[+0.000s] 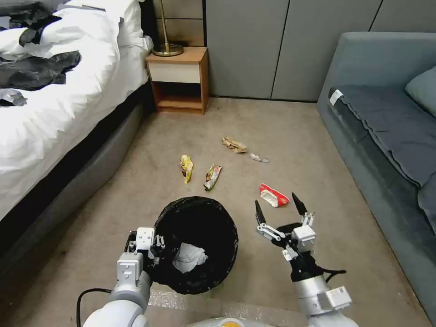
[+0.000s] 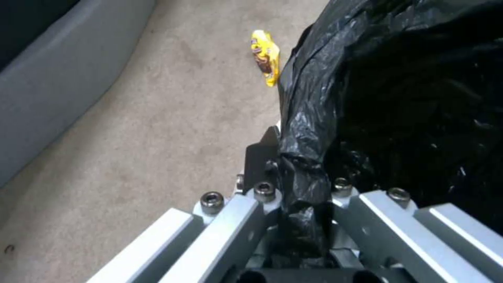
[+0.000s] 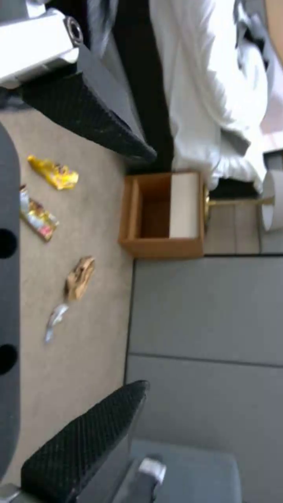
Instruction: Pick up the trash bin, then pick up the garbage from the floor and place it into the trash bin.
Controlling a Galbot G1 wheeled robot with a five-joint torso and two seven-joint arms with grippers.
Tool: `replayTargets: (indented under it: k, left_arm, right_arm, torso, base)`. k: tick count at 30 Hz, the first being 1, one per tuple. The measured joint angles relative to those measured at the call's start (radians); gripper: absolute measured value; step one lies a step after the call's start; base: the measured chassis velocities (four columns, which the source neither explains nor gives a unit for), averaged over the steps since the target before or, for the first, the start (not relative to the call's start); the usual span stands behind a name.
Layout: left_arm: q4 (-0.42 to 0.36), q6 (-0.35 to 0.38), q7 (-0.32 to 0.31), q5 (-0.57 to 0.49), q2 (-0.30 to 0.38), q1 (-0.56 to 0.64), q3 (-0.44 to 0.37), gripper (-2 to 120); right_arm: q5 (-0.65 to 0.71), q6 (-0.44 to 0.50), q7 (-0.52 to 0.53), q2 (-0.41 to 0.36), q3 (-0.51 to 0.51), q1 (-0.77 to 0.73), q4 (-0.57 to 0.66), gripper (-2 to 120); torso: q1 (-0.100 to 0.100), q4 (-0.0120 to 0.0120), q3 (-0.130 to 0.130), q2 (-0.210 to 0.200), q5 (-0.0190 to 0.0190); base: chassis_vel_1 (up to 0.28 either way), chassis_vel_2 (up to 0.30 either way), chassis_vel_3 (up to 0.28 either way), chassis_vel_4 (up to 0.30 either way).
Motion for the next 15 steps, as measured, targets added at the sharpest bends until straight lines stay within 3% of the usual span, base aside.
replayTargets:
  k: [15]
  left_arm:
    - [0.003, 0.001, 0.008, -0.003, 0.000, -0.005, -0.004, 1]
  right_arm:
    - [0.045, 0.003, -0.010, 0.001, 0.070, 0.021, -0.036, 96]
  torso:
    - [0.000, 0.0000, 0.000, 0.000, 0.0000]
  base:
    - [0.000, 0.000, 0.000, 0.000]
